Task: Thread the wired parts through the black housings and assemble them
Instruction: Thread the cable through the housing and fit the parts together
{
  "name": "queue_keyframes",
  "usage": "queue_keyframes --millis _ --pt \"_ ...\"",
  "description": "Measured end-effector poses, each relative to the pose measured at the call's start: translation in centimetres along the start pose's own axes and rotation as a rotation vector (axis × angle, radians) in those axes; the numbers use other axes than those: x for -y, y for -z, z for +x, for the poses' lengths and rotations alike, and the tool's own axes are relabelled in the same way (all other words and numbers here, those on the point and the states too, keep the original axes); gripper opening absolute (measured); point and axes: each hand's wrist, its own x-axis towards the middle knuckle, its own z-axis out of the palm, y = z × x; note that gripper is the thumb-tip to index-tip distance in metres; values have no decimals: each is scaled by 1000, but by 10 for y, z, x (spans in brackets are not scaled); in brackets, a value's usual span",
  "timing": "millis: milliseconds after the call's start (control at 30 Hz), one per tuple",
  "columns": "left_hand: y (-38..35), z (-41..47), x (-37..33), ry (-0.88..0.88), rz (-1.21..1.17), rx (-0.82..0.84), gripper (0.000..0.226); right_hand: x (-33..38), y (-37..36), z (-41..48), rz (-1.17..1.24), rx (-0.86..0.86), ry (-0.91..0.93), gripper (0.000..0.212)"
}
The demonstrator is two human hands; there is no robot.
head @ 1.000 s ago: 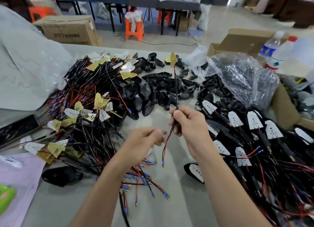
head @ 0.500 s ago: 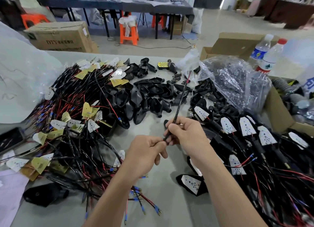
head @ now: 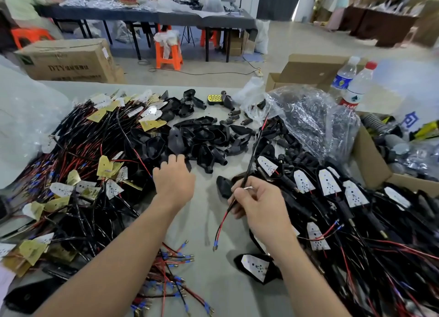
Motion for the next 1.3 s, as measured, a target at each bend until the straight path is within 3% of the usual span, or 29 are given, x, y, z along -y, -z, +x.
queue_keyframes --millis 233,367,500,667,767,867,967,1100,1167,1233,1300 --pt "11 18 0 24 22 40 5 -15 -20 -17 -349 -18 90 9" --pt "15 10 8 -19 -22 51 15 -20 -24 -18 -401 -16 65 15" --pt "16 -21 17 -25 -264 -114 34 -11 -23 -14 -245 -58 0 25" --pt "-3 -47 24 -78 -269 -59 57 -4 -25 -9 -200 -51 18 29" --pt "-5 -39 24 -40 -275 -75 51 -4 -29 -11 -257 -47 33 27" --pt "1 -19 24 -1 -44 -22 39 -10 -31 -17 -328 -42 36 22" --pt "12 -3 25 29 5 24 33 -15 -32 -23 -401 -14 21 17" --pt "23 1 21 28 -23 58 49 -9 -27 -19 -333 -37 -19 23" --pt "30 -8 20 71 -235 214 57 -3 -20 -15 -247 -58 -30 25" --pt "31 -25 23 76 -528 487 57 0 -12 -10 -185 -75 -24 26" --pt "32 -49 29 20 -624 781 60 1 -6 -6 -148 -79 -24 25"
